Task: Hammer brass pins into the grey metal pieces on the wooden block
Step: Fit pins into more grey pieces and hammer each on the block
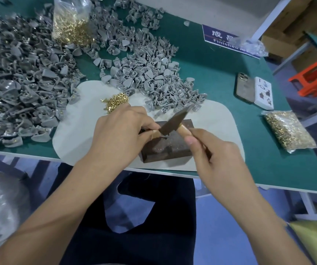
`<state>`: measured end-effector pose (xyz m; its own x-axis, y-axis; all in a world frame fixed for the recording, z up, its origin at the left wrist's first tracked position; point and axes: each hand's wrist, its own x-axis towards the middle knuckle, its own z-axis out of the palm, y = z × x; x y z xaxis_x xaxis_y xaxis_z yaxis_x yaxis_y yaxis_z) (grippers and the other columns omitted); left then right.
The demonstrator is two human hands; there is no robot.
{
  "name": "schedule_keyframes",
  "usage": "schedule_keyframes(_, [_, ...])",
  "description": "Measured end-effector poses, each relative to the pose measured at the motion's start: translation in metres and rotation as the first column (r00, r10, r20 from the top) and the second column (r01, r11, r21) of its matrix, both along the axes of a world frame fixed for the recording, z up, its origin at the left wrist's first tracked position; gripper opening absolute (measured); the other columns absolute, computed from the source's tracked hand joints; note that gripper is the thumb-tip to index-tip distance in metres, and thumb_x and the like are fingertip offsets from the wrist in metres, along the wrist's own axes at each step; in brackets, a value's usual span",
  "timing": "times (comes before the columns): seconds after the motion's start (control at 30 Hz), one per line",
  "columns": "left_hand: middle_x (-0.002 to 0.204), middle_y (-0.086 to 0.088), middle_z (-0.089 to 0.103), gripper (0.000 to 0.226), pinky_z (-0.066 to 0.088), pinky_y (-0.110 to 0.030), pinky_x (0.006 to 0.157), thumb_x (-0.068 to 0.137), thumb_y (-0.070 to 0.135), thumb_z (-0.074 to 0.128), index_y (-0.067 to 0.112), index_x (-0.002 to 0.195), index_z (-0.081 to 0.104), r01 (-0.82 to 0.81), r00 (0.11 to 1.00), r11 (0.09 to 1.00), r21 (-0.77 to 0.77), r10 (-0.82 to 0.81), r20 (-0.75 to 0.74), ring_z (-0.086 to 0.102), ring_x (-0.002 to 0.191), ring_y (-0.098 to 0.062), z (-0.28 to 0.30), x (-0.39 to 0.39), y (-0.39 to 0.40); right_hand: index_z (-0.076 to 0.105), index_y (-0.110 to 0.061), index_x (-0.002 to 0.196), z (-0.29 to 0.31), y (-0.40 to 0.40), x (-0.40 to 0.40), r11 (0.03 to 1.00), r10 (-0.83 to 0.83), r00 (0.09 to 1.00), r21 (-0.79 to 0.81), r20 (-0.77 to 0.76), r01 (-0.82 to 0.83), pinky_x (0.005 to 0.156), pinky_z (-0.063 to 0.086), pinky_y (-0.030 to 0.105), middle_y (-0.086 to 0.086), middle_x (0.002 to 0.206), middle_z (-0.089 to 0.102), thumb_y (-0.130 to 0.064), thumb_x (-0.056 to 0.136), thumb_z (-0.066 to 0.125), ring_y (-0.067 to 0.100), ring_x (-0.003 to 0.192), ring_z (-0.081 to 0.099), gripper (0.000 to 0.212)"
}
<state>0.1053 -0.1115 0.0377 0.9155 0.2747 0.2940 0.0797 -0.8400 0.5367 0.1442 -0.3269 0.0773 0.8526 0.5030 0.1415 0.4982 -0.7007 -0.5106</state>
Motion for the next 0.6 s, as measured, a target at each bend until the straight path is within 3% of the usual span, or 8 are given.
schedule_keyframes(0.1, [0.078, 0.018, 0.06, 0.011, 0.04, -0.031, 0.061, 0.081, 0.054, 0.074, 0.045, 0.088, 0.075, 0.006, 1.0, 1.0, -0.018, -0.006, -0.001, 0.049, 0.087, -0.007, 0.001, 0.0, 0.0, 0.064, -0.044, 0.1, 0.006, -0.007, 0.013, 0.997, -0.03, 0.999, 0.068, -0.01, 0.031, 0.05, 0.036, 0.025, -0.002, 0.066, 0.052, -0.066, 0.1, 0.037, 0.014, 0.056, 0.042, 0.035])
schedule_keyframes(0.2, [0.079, 0.018, 0.06, 0.012, 0.041, -0.031, 0.063, 0.082, 0.056, 0.073, 0.045, 0.088, 0.075, 0.004, 1.0, 1.0, -0.02, -0.005, -0.007, 0.05, 0.089, -0.007, 0.0, -0.001, -0.001, 0.06, -0.034, 0.087, 0.005, -0.018, 0.029, 0.975, -0.176, 0.984, 0.145, 0.024, 0.17, 0.055, 0.04, 0.031, 0.006, 0.069, 0.054, -0.062, 0.1, 0.036, 0.02, 0.061, 0.048, 0.039])
schedule_keyframes(0.33, [0.081, 0.019, 0.06, 0.011, 0.039, -0.03, 0.064, 0.084, 0.056, 0.071, 0.046, 0.089, 0.074, 0.003, 1.0, 1.0, -0.024, -0.004, -0.018, 0.051, 0.092, -0.006, 0.001, -0.001, -0.001, 0.059, -0.03, 0.109, -0.015, -0.032, 0.049, 0.93, -0.357, 0.928, -0.055, 0.107, 0.364, 0.063, 0.043, 0.039, -0.001, 0.085, 0.064, -0.044, 0.105, 0.04, 0.027, 0.075, 0.054, 0.025])
schedule_keyframes(0.47, [0.082, 0.019, 0.06, 0.011, 0.038, -0.029, 0.064, 0.084, 0.055, 0.071, 0.046, 0.09, 0.074, 0.002, 1.0, 1.0, -0.03, -0.002, -0.01, 0.052, 0.091, -0.005, 0.0, -0.001, -0.001, 0.064, -0.029, 0.129, -0.037, -0.032, 0.055, 0.871, -0.388, 0.914, -0.278, 0.114, 0.405, 0.07, 0.042, 0.041, 0.011, 0.099, 0.057, -0.031, 0.106, 0.048, 0.036, 0.092, 0.051, 0.028])
schedule_keyframes(0.53, [0.082, 0.02, 0.06, 0.011, 0.039, -0.029, 0.063, 0.084, 0.055, 0.071, 0.047, 0.09, 0.074, 0.004, 1.0, 0.999, -0.035, -0.004, -0.009, 0.052, 0.091, -0.004, -0.001, -0.001, -0.001, 0.065, -0.03, 0.134, -0.041, -0.029, 0.054, 0.867, -0.366, 0.917, -0.299, 0.161, 0.398, 0.08, 0.041, 0.044, 0.014, 0.107, 0.06, -0.028, 0.103, 0.053, 0.037, 0.104, 0.046, 0.033])
schedule_keyframes(0.6, [0.082, 0.02, 0.06, 0.01, 0.039, -0.028, 0.063, 0.084, 0.055, 0.071, 0.048, 0.09, 0.073, 0.009, 1.0, 0.999, -0.049, -0.01, -0.007, 0.051, 0.089, -0.004, -0.002, 0.0, 0.0, 0.069, -0.026, 0.131, -0.039, -0.02, 0.051, 0.918, -0.315, 0.929, -0.187, 0.193, 0.35, 0.094, 0.039, 0.042, 0.01, 0.114, 0.062, -0.028, 0.101, 0.058, 0.036, 0.111, 0.045, 0.031])
